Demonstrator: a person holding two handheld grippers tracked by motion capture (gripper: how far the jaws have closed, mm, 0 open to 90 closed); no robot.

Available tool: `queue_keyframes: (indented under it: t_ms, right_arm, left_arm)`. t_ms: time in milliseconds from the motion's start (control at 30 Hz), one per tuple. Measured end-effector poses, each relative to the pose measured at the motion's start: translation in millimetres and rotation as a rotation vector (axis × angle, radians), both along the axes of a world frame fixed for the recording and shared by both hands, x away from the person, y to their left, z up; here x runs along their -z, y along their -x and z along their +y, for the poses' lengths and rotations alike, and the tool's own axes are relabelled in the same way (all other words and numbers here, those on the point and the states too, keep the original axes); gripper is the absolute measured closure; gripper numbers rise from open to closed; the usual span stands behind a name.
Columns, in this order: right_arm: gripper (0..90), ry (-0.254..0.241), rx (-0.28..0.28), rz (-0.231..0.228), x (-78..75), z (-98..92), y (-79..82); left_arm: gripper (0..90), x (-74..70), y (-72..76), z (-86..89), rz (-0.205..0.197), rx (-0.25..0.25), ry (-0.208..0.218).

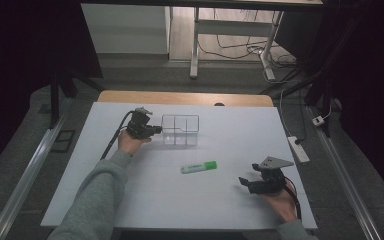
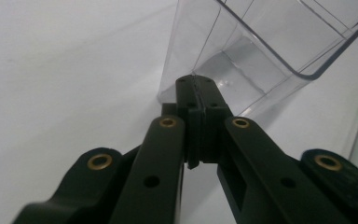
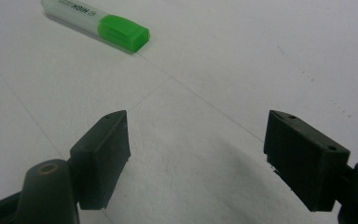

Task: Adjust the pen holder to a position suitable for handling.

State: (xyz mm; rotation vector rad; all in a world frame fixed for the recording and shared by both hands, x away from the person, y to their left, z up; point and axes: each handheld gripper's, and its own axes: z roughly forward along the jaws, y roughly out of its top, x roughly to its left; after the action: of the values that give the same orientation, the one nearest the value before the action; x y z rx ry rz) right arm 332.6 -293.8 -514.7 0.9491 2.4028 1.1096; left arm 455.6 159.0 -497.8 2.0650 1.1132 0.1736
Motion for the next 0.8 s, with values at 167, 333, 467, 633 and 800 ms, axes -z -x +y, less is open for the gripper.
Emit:
queue_keyframes:
  t_ms: [167, 333, 467, 633, 800]
  right_arm:
    - [21.9, 0.001, -0.002, 0.001, 0.5, 0.4, -0.1]
    - [21.9, 0.001, -0.002, 0.001, 0.5, 0.2, 0.0]
    - [21.9, 0.001, -0.001, 0.003, 0.2, -0.3, 0.2]
    - [21.9, 0.004, -0.002, 0.003, 0.3, -0.7, 0.3]
    - [21.8, -0.003, 0.0, 0.002, 0.5, -1.2, 0.4]
  left_arm:
    - [89.0, -0.3, -2.0, -9.7, 0.002, 0.008, 0.001]
    - [88.9, -1.3, -3.6, -15.5, 0.002, 0.02, -0.006]
    - [88.9, -1.8, -3.1, -16.9, -0.004, 0.028, -0.004]
    - [89.0, -3.5, 0.5, -11.1, -0.016, -0.003, -0.065]
    - [89.0, -6.6, 14.5, 2.2, -0.044, -0.008, -0.078]
